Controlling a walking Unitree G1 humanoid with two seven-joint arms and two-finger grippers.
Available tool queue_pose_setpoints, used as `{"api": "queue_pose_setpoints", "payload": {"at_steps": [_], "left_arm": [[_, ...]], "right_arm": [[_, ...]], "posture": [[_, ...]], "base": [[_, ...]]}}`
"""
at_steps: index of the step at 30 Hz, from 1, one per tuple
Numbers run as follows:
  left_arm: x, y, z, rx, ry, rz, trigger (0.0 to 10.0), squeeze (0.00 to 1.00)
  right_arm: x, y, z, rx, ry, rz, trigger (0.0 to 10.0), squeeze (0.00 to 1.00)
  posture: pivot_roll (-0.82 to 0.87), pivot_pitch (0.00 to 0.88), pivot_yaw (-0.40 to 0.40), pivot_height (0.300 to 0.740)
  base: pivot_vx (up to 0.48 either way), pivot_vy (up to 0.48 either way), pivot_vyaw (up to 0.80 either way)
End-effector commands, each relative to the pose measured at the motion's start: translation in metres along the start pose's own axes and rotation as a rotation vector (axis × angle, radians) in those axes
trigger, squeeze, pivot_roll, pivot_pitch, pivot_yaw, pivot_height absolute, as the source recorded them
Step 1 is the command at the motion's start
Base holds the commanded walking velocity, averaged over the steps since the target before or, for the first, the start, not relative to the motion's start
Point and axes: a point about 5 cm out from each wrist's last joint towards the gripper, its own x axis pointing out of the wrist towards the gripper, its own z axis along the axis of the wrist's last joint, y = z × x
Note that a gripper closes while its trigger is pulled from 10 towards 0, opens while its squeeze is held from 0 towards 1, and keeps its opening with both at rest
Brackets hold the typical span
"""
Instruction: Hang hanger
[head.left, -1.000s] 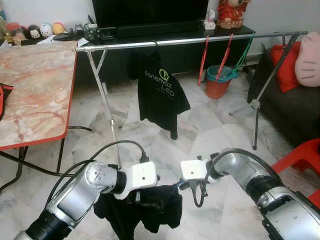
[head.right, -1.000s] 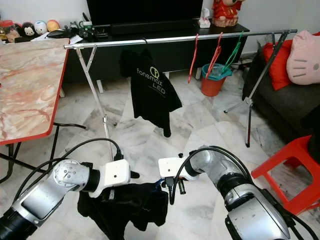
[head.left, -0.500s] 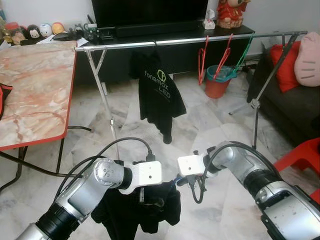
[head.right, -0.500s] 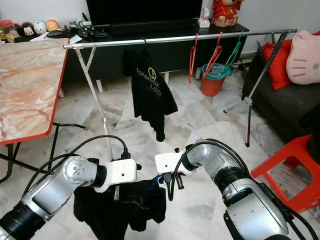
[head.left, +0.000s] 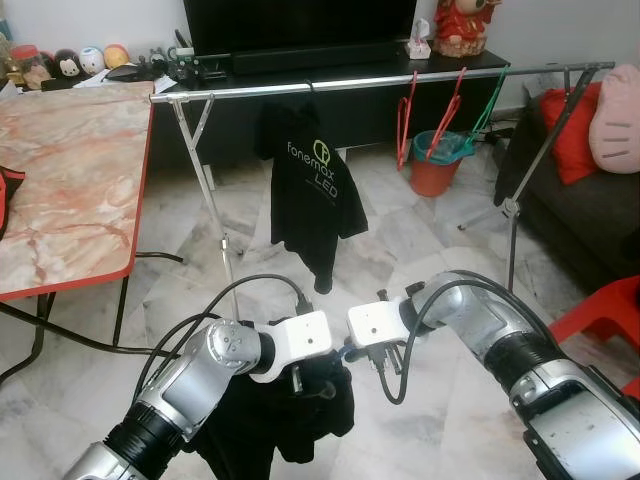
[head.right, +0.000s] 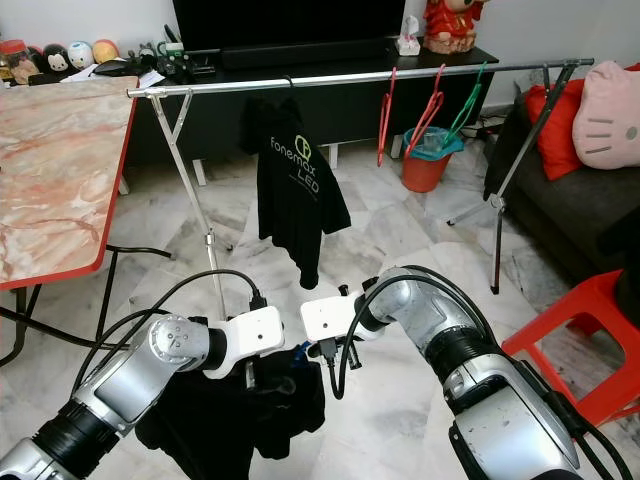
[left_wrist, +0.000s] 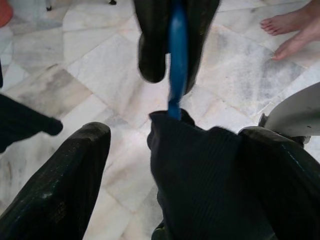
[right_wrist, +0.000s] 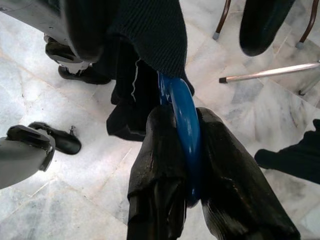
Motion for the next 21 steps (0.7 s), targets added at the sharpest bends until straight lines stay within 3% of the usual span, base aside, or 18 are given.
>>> {"api": "queue_pose_setpoints", "payload": {"at_steps": [1, 2, 3, 4, 10, 21], "left_arm": [[-0.002, 0.002, -0.005, -0.031, 0.015, 0.014, 7.6, 0.00], [-0.002, 0.002, -0.005, -0.032, 0.018, 0.015, 5.5, 0.00], [-0.001, 0.003, -0.007, -0.032, 0.033, 0.018, 0.9, 0.00], [-0.001, 0.003, -0.008, -0.032, 0.042, 0.020, 0.0, 0.00], [-0.002, 0.002, -0.016, -0.014, 0.130, 0.001, 0.0, 0.00], [-0.003, 0.000, -0.023, -0.013, 0.177, -0.012, 0.0, 0.00]], "right_arm": [[-0.004, -0.005, 0.008, -0.018, -0.044, -0.026, 0.0, 0.00], [-0.004, -0.005, 0.009, -0.020, -0.046, -0.028, 0.0, 0.00], [-0.005, -0.007, 0.011, -0.025, -0.048, -0.038, 0.0, 0.00], [-0.006, -0.007, 0.012, -0.027, -0.048, -0.042, 0.0, 0.00], [-0.008, -0.010, 0.015, -0.042, -0.044, -0.053, 0.0, 0.00], [-0.011, -0.013, 0.018, -0.045, -0.045, -0.069, 0.0, 0.00]], "posture": [[0.02, 0.000, -0.029, 0.740], [0.02, 0.000, -0.029, 0.740], [0.02, 0.000, -0.029, 0.740], [0.02, 0.000, -0.029, 0.740], [0.02, 0.000, -0.027, 0.740], [0.02, 0.000, -0.027, 0.740]], "base": [[0.000, 0.000, 0.00], [0.000, 0.000, 0.00], [0.000, 0.000, 0.00], [0.000, 0.000, 0.00], [0.000, 0.000, 0.00], [0.000, 0.000, 0.00]]}}
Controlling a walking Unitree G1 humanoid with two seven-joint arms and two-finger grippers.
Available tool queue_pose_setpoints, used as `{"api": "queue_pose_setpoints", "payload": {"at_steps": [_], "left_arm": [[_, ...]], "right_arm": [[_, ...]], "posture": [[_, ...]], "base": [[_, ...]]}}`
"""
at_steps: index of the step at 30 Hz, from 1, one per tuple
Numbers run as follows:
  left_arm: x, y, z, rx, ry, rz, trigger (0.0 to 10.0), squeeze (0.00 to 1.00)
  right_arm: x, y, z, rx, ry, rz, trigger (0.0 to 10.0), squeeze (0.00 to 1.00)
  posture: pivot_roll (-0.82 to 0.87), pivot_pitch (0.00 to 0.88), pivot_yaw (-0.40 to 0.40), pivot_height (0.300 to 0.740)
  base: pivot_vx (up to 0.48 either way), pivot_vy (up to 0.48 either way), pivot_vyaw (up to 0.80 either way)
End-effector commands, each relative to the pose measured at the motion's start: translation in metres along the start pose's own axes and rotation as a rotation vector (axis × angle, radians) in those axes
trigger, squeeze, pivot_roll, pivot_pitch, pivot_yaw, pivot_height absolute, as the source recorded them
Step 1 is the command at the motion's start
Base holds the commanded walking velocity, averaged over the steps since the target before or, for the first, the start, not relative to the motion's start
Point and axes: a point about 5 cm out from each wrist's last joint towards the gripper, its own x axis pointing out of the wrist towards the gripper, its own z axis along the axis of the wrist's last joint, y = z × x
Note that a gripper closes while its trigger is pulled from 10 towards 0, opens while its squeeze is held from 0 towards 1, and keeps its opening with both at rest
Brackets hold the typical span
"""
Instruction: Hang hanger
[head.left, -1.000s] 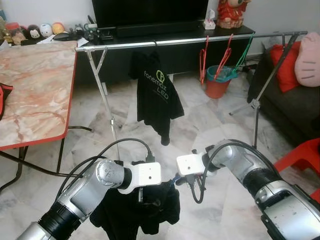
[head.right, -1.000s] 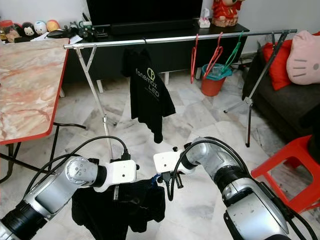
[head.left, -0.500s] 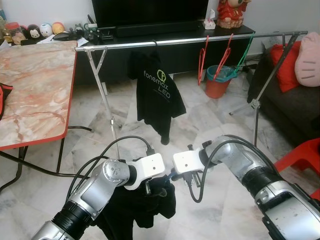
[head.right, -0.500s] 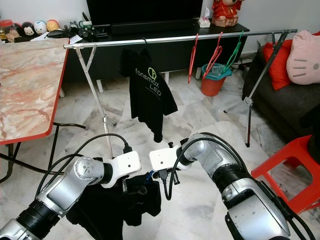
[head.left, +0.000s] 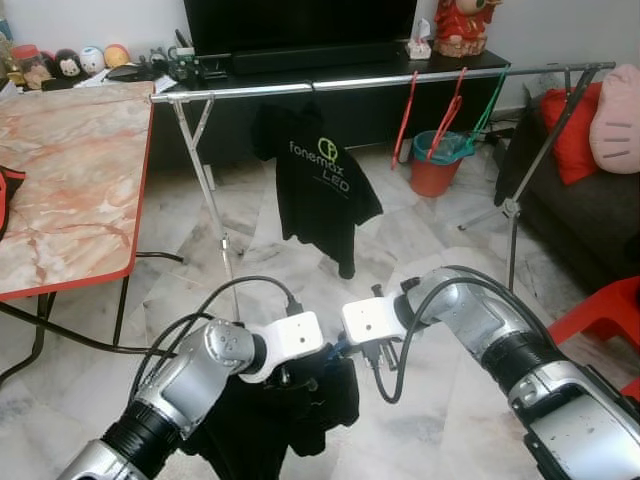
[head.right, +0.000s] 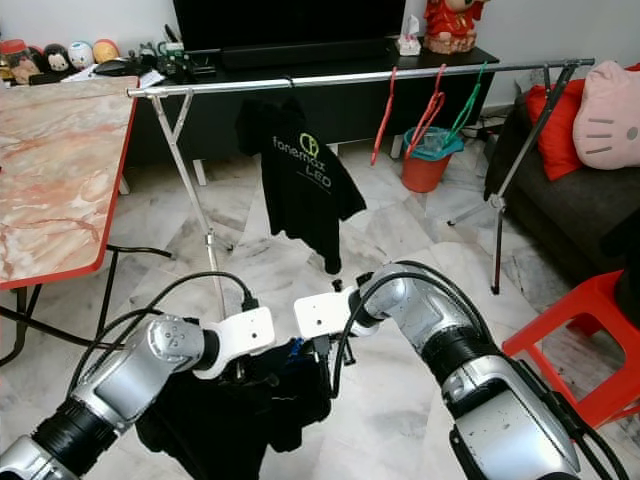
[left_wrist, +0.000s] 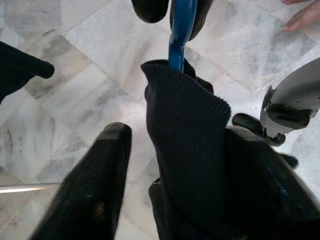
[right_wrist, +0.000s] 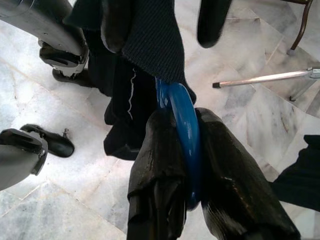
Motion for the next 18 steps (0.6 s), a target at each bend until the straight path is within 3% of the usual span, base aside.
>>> {"api": "queue_pose_setpoints", "payload": {"at_steps": [1, 18], "left_arm": [[-0.0013, -0.0018, -0.0092, 0.002, 0.059, -0.013, 0.0, 0.00], [-0.0005, -0.0038, -0.0115, 0.011, 0.089, -0.035, 0.0, 0.00]], "right_arm": [[-0.0091, -0.0094, 0.0082, -0.023, -0.037, -0.051, 0.0, 0.00], [-0.0131, -0.0153, 0.0137, -0.035, -0.039, -0.076, 0.0, 0.00]], "posture": [[0.02, 0.000, -0.027, 0.740], [0.02, 0.000, -0.025, 0.740]], "base": [[0.000, 0.000, 0.00], [0.000, 0.000, 0.00]]}}
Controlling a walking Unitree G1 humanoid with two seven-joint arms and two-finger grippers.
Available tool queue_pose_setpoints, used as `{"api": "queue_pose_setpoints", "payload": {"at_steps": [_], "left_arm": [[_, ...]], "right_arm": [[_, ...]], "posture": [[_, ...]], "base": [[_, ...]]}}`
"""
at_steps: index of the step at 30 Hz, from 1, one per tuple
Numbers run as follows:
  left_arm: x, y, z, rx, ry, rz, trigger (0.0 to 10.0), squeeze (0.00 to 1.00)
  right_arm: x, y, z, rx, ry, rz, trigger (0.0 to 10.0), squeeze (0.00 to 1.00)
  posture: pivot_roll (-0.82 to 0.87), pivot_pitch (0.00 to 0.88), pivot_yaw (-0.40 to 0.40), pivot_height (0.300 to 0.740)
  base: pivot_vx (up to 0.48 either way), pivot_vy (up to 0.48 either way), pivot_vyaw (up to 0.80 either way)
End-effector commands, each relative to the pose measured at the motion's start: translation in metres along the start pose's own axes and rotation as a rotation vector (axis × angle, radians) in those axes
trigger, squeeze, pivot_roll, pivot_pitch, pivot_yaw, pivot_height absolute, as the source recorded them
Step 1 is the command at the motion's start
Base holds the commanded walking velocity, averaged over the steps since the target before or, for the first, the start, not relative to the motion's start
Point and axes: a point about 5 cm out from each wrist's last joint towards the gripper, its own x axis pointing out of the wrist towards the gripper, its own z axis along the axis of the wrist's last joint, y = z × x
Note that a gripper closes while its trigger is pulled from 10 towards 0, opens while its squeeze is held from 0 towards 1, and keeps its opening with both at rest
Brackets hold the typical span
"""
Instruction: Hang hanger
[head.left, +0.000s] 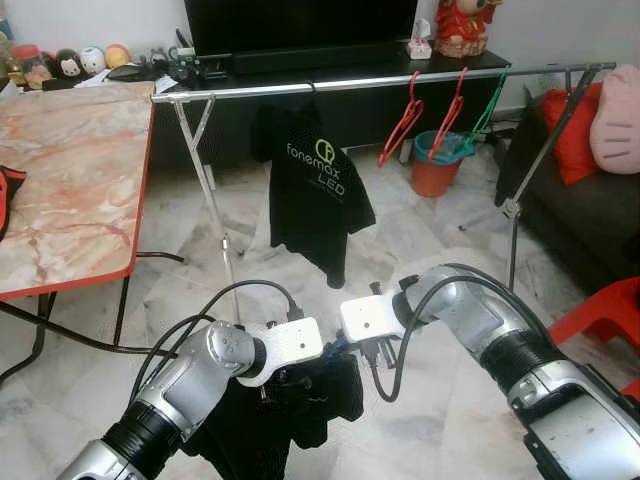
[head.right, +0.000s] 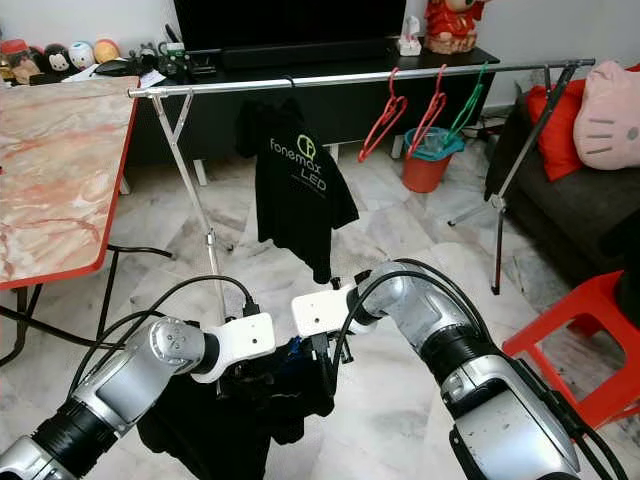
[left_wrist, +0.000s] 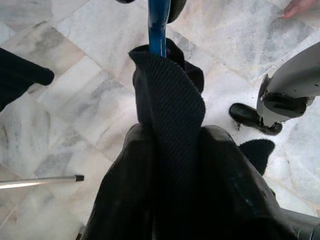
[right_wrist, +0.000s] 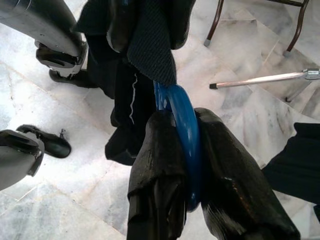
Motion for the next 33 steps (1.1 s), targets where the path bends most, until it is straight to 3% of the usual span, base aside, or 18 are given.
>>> {"api": "queue_pose_setpoints", "payload": {"at_steps": [1, 20, 21, 22, 23, 25, 26, 27, 33], "left_arm": [[-0.0015, -0.0010, -0.0091, -0.006, 0.050, -0.012, 0.0, 0.00], [-0.0018, -0.0011, -0.0093, -0.011, 0.054, -0.008, 0.0, 0.00], [-0.0017, -0.0011, -0.0093, -0.011, 0.054, -0.008, 0.0, 0.00], [-0.0017, -0.0010, -0.0094, -0.012, 0.053, -0.007, 0.0, 0.00], [-0.0016, -0.0011, -0.0093, -0.013, 0.053, -0.007, 0.0, 0.00], [-0.0015, -0.0010, -0.0093, -0.013, 0.052, -0.007, 0.0, 0.00], [-0.0015, -0.0009, -0.0094, -0.013, 0.053, -0.006, 0.0, 0.00], [-0.0016, -0.0008, -0.0097, -0.013, 0.054, -0.004, 0.0, 0.00], [-0.0016, -0.0005, -0.0110, -0.014, 0.056, -0.001, 0.0, 0.00]], "right_arm": [[-0.0119, -0.0136, 0.0105, -0.026, -0.040, -0.067, 0.0, 0.00], [-0.0110, -0.0182, 0.0178, -0.057, -0.048, -0.111, 0.0, 0.00], [-0.0103, -0.0187, 0.0175, -0.065, -0.042, -0.122, 3.1, 0.00], [-0.0094, -0.0189, 0.0169, -0.068, -0.035, -0.129, 5.2, 0.00], [-0.0087, -0.0188, 0.0164, -0.069, -0.031, -0.131, 10.0, 0.00], [-0.0079, -0.0186, 0.0158, -0.064, -0.029, -0.130, 10.0, 0.00], [-0.0075, -0.0182, 0.0162, -0.060, -0.035, -0.128, 10.0, 0.61], [-0.0072, -0.0178, 0.0168, -0.056, -0.043, -0.124, 10.0, 1.00], [-0.0077, -0.0185, 0.0183, -0.049, -0.055, -0.131, 10.0, 1.00]], "posture": [[0.02, 0.000, -0.025, 0.740], [0.02, 0.000, -0.029, 0.740], [0.02, 0.000, -0.029, 0.740], [0.02, 0.000, -0.029, 0.740], [0.02, 0.000, -0.030, 0.740], [0.02, 0.000, -0.030, 0.740], [0.02, 0.000, -0.030, 0.740], [0.02, 0.000, -0.030, 0.740], [0.02, 0.000, -0.030, 0.740]], "base": [[0.000, 0.000, 0.00], [0.000, 0.000, 0.00], [0.000, 0.000, 0.00], [0.000, 0.000, 0.00], [0.000, 0.000, 0.00], [0.000, 0.000, 0.00], [0.000, 0.000, 0.00], [0.000, 0.000, 0.00], [0.000, 0.000, 0.00]]}}
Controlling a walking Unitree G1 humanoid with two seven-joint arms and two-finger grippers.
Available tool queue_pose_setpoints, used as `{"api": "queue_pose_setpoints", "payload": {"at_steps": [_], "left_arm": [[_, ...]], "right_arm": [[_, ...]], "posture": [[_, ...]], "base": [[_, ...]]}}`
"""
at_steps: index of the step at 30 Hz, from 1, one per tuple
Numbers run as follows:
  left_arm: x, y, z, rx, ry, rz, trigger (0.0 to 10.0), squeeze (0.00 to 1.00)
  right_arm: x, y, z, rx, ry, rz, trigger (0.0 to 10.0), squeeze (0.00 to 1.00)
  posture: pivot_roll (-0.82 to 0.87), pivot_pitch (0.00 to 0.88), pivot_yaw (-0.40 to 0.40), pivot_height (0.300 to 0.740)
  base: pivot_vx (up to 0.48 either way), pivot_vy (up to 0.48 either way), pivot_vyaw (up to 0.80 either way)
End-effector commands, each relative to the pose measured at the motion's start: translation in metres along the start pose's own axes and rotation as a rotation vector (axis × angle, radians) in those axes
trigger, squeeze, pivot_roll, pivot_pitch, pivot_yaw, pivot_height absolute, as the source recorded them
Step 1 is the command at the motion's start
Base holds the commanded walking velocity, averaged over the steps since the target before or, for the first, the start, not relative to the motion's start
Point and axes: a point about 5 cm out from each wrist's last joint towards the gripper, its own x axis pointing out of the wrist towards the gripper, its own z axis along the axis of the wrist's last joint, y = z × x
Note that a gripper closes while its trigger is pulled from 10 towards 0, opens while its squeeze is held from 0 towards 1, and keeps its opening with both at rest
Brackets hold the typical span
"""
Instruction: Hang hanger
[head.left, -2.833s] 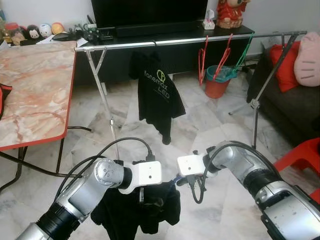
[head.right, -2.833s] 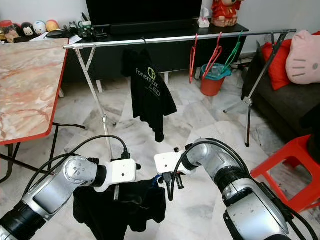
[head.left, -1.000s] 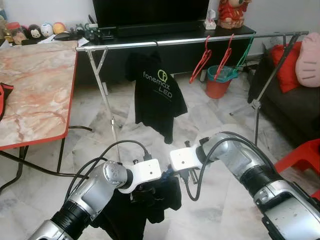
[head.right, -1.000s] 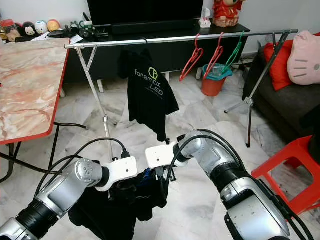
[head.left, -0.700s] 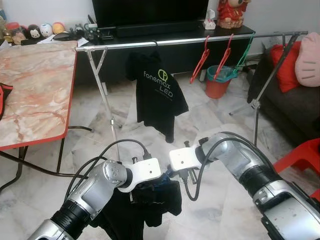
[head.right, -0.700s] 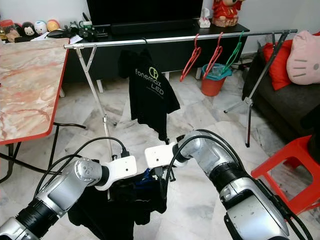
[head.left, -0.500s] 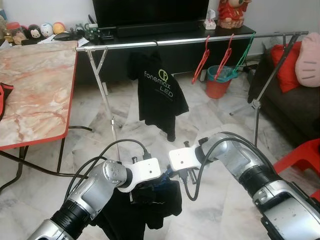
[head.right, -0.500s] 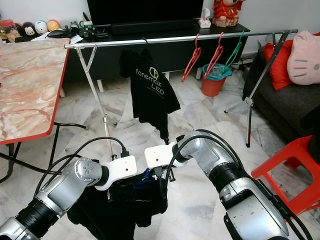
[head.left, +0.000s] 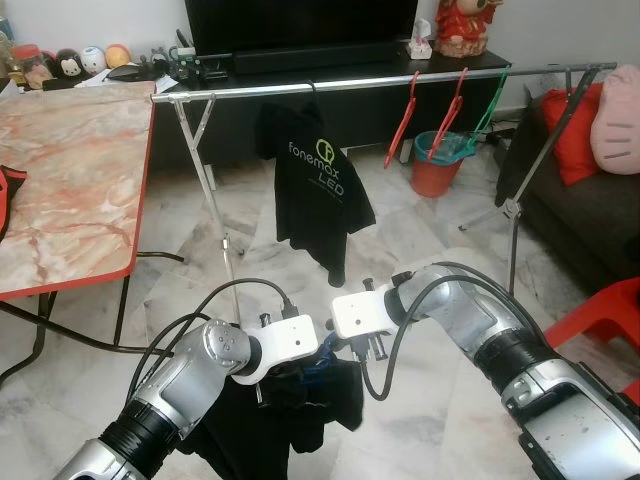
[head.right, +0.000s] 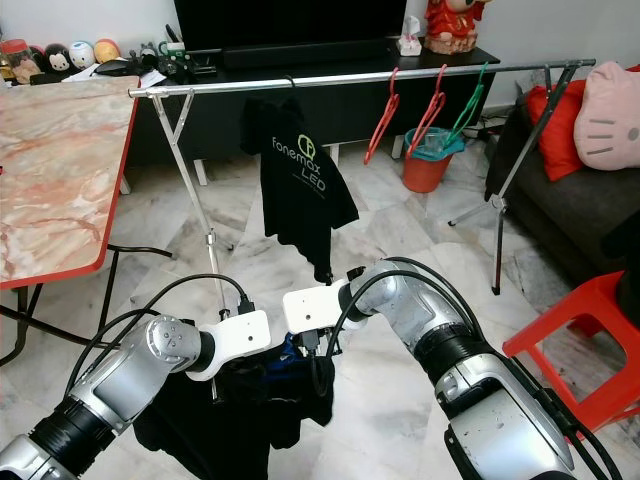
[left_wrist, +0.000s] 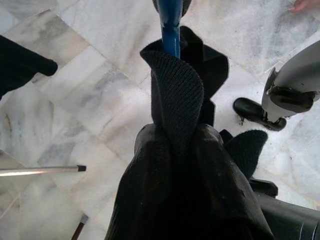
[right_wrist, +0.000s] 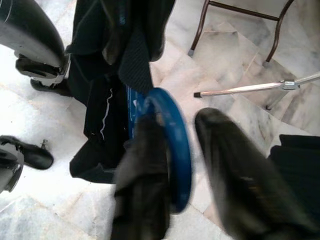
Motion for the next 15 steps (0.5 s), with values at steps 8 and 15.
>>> {"api": "queue_pose_setpoints", "payload": {"at_steps": [8, 15], "left_arm": [[0.0018, -0.0014, -0.0094, -0.001, 0.028, 0.000, 0.0, 0.00], [0.0031, 0.0009, -0.0138, -0.036, 0.021, 0.034, 0.0, 0.00]], "right_arm": [[-0.0097, -0.0116, 0.0070, -0.012, -0.033, -0.059, 10.0, 1.00], [-0.0091, -0.0110, 0.0100, 0.010, -0.077, -0.042, 10.0, 1.00]], "posture": [[0.02, 0.000, -0.030, 0.740], [0.02, 0.000, -0.028, 0.740]], "base": [[0.000, 0.000, 0.00], [0.000, 0.000, 0.00]]}}
